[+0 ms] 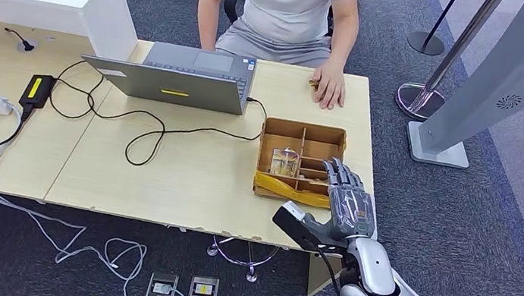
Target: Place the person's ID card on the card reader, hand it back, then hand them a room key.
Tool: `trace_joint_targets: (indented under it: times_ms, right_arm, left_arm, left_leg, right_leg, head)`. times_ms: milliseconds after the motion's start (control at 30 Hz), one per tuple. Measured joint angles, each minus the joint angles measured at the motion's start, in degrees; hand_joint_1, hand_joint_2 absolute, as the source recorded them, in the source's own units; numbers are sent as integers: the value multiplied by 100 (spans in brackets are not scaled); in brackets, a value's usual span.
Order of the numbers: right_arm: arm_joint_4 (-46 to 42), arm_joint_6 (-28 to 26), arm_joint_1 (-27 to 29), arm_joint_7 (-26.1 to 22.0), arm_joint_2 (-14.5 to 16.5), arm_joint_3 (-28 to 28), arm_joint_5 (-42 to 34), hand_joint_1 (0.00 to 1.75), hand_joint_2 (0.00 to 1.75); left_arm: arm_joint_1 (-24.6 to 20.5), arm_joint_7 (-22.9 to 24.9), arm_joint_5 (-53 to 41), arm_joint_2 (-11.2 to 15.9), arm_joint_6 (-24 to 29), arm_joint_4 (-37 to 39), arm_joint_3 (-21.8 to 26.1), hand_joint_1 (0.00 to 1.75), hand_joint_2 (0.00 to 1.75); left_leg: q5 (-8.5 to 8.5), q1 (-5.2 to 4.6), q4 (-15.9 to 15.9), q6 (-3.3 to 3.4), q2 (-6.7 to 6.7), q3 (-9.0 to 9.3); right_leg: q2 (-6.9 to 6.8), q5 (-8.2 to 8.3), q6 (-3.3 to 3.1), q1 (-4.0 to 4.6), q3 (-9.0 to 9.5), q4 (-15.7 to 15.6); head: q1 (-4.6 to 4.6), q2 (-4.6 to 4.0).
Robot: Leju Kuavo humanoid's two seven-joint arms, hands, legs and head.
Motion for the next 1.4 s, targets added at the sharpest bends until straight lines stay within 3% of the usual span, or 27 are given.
trace_joint_targets:
  times_ms: [367, 1400]
  right_arm:
    - [563, -28, -124, 14, 349, 31, 346, 0, 175]
    - [1446, -19, -386, -236, 961, -224, 728, 0, 175]
  left_arm:
    - [0, 37, 16, 0, -2, 0, -1, 0, 0]
    - [2, 141, 219, -35, 83, 0, -1, 0, 0]
  left_leg:
    - [0, 0, 0, 0, 0, 0]
    - [1, 0, 0, 0, 0, 1]
  right_leg:
    - [0, 0, 0, 0, 0, 0]
    - [1, 0, 0, 0, 0, 0]
  head:
    - [1, 0]
    - [2, 0]
